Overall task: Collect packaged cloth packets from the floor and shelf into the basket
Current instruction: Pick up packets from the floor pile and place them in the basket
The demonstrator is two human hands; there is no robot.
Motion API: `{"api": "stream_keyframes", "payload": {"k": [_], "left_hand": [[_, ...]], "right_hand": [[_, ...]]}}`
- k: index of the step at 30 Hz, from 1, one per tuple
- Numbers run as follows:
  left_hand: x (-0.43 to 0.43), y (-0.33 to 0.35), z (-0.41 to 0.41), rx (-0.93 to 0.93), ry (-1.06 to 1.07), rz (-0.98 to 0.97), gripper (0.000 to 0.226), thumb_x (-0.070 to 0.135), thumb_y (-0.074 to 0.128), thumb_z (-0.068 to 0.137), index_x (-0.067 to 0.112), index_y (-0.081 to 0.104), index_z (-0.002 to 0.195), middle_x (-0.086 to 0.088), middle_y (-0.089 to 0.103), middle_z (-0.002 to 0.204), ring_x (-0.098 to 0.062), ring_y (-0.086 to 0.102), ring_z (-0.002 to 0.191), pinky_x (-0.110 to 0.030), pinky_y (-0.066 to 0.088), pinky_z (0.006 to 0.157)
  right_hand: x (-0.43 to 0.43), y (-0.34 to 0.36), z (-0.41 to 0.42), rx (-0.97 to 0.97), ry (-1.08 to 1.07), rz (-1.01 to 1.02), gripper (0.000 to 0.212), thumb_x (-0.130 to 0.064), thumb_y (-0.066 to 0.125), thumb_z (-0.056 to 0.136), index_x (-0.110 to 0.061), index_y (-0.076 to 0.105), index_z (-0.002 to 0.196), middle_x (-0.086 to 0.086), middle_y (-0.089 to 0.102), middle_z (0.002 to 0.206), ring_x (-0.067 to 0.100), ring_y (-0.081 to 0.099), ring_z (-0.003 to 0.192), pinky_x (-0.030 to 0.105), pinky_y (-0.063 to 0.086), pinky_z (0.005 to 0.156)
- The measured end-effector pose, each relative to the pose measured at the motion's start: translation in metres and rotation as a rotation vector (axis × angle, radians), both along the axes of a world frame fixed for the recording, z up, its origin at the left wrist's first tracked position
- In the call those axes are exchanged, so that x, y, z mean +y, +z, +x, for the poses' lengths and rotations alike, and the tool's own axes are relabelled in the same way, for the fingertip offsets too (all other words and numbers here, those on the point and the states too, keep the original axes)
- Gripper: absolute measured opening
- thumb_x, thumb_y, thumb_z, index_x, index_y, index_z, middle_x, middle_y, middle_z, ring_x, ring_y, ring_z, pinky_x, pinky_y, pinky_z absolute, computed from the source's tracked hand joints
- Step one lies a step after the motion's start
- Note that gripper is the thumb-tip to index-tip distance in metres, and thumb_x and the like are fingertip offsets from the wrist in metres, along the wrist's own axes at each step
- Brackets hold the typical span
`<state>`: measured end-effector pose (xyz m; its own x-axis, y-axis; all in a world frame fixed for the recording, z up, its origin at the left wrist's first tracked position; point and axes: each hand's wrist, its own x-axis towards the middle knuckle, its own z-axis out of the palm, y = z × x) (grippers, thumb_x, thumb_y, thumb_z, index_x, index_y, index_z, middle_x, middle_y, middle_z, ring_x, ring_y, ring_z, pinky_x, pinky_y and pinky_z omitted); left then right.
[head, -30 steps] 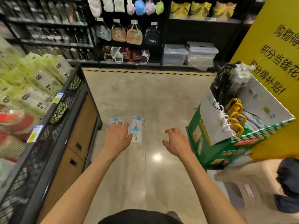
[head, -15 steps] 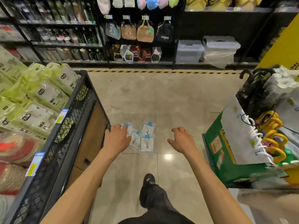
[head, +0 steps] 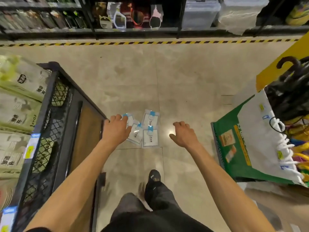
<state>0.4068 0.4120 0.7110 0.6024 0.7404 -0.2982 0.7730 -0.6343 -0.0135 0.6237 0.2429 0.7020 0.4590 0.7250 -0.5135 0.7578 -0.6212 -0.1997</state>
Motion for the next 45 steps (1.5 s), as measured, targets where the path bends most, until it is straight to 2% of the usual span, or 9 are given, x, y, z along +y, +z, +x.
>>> {"api": "stream_keyframes", "payload": {"k": [5,10,15,22,31,38,42,45], "left_hand": [[0.046,-0.046,0.013,0.027,0.021,-0.079,0.048,0.045,0.046,0.101,0.015,0.048,0.138,-0.011,0.055,0.131,-0.032,0.051,0.118,-0.043,0.041,0.091],[0.086,-0.134,0.028,0.031,-0.001,-0.145,0.050,0.042,0.049,0.101,0.009,0.049,0.139,-0.019,0.055,0.131,-0.038,0.052,0.117,-0.045,0.043,0.086],[0.125,-0.278,0.034,0.026,0.002,-0.177,0.048,0.040,0.050,0.101,0.009,0.049,0.138,-0.020,0.055,0.130,-0.040,0.050,0.118,-0.045,0.043,0.084],[0.176,-0.498,0.028,0.047,0.023,-0.213,0.047,0.039,0.051,0.099,0.009,0.050,0.135,-0.020,0.055,0.127,-0.040,0.050,0.118,-0.046,0.042,0.090],[0.220,-0.728,0.038,0.044,0.207,-0.323,0.053,0.046,0.047,0.102,0.006,0.043,0.137,-0.020,0.049,0.137,-0.039,0.045,0.127,-0.048,0.039,0.099],[0.230,-0.806,0.044,-0.024,0.338,-0.327,0.074,0.057,0.057,0.093,0.005,0.037,0.141,-0.021,0.041,0.142,-0.041,0.042,0.129,-0.052,0.040,0.103],[0.224,-0.815,0.045,-0.069,0.399,-0.304,0.082,0.057,0.067,0.087,0.003,0.036,0.141,-0.021,0.041,0.141,-0.042,0.042,0.130,-0.052,0.040,0.102],[0.219,-0.817,0.044,-0.107,0.479,-0.348,0.085,0.052,0.073,0.085,0.004,0.031,0.143,-0.021,0.043,0.139,-0.042,0.043,0.129,-0.052,0.042,0.099]], "right_hand": [[0.043,-0.041,0.013,0.050,-0.045,-0.060,0.058,-0.037,0.054,0.099,-0.011,0.036,0.147,0.014,0.040,0.146,0.034,0.040,0.132,0.043,0.040,0.100],[0.081,-0.130,0.024,0.086,-0.129,-0.086,0.057,-0.035,0.053,0.099,-0.009,0.036,0.147,0.017,0.040,0.145,0.036,0.040,0.131,0.045,0.040,0.101],[0.112,-0.269,0.023,0.076,-0.178,-0.123,0.057,-0.034,0.054,0.098,-0.008,0.037,0.146,0.018,0.040,0.144,0.037,0.040,0.131,0.046,0.040,0.100],[0.144,-0.482,0.013,0.071,-0.229,-0.130,0.055,-0.034,0.056,0.097,-0.007,0.040,0.142,0.018,0.043,0.140,0.037,0.042,0.128,0.045,0.041,0.098],[0.173,-0.704,0.029,0.084,-0.369,-0.081,0.059,-0.038,0.060,0.095,-0.004,0.040,0.139,0.019,0.044,0.136,0.038,0.042,0.128,0.046,0.042,0.097],[0.183,-0.792,0.020,0.047,-0.526,-0.051,0.071,-0.048,0.064,0.091,-0.003,0.038,0.139,0.018,0.043,0.138,0.036,0.042,0.128,0.045,0.042,0.096],[0.177,-0.808,0.009,-0.022,-0.578,0.019,0.078,-0.050,0.074,0.083,-0.002,0.038,0.134,0.016,0.044,0.132,0.035,0.048,0.120,0.042,0.045,0.085],[0.170,-0.811,0.002,-0.011,-0.645,0.048,0.082,-0.051,0.077,0.080,-0.001,0.038,0.133,0.017,0.045,0.131,0.035,0.049,0.119,0.042,0.045,0.084]]}}
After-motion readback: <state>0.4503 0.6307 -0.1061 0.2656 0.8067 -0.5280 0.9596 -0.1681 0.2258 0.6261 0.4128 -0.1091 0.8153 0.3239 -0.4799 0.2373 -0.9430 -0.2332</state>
